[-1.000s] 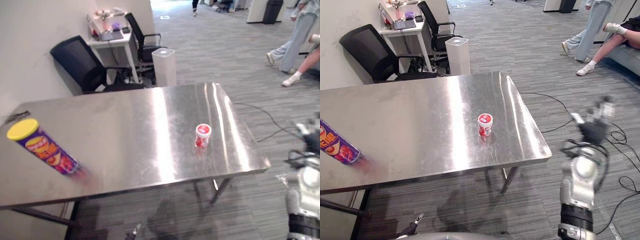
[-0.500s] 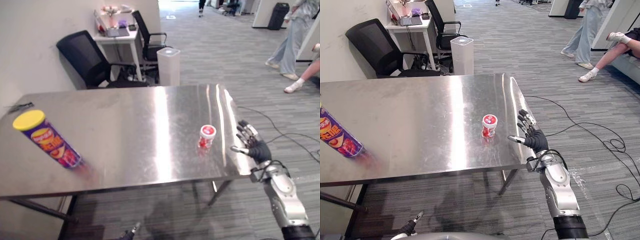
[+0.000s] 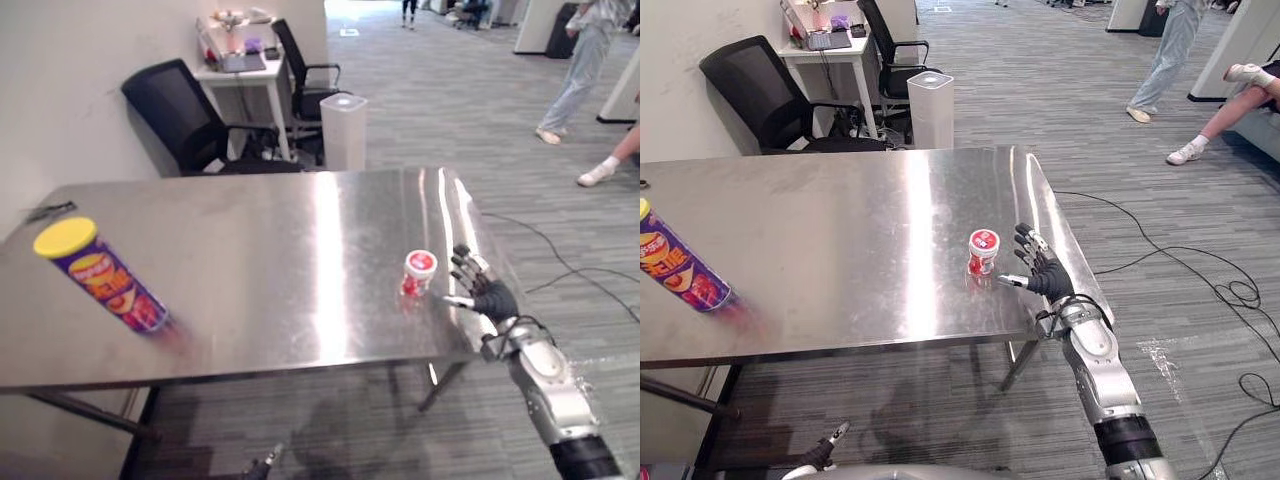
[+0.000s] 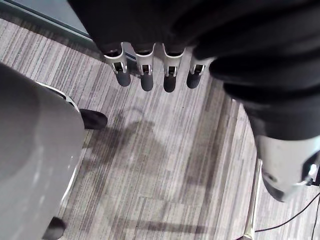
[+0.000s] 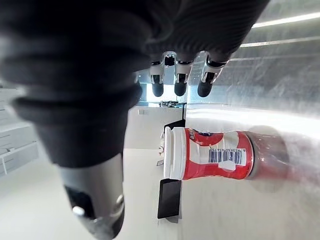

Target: Put the gum and the chips on the shelf.

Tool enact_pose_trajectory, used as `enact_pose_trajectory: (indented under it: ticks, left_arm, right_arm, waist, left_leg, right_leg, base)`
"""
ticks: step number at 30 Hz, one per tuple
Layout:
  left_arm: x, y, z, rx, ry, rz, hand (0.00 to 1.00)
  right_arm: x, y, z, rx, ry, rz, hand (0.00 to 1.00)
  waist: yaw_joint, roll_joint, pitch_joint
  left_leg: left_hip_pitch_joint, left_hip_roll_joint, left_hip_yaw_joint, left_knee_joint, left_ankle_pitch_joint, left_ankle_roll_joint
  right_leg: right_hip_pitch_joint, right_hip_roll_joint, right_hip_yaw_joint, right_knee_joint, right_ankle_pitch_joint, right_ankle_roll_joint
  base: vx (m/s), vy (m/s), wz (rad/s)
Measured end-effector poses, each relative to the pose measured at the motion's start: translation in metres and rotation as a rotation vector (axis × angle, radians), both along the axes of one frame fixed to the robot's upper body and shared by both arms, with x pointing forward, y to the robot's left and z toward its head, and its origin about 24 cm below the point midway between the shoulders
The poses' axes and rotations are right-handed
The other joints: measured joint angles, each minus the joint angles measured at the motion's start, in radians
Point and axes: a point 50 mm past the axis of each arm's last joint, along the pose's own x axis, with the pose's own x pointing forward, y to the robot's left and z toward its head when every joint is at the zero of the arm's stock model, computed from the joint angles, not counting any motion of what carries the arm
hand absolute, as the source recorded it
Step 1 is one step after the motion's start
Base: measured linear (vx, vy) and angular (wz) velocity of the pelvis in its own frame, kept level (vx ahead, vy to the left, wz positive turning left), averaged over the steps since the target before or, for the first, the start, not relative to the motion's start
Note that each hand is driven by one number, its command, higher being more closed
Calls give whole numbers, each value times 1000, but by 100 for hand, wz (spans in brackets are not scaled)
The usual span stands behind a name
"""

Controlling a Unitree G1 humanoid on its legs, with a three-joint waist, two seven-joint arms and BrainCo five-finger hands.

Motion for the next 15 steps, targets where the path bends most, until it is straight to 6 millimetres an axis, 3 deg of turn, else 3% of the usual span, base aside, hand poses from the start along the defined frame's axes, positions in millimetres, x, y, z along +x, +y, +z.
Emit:
enact_pose_trajectory:
  ticks: [15]
  left_arm:
    - [4,-1,1,-1,-18,-10,0]
  right_arm:
    - [33,-7,-9,-94,52,-58,0]
  waist:
    - [1,13,22]
  left_leg:
    - [-10,0,-29,0,11,0]
  right_leg:
    - [10,0,-27,-5,0,-1]
  base:
    - [-16,-7,5]
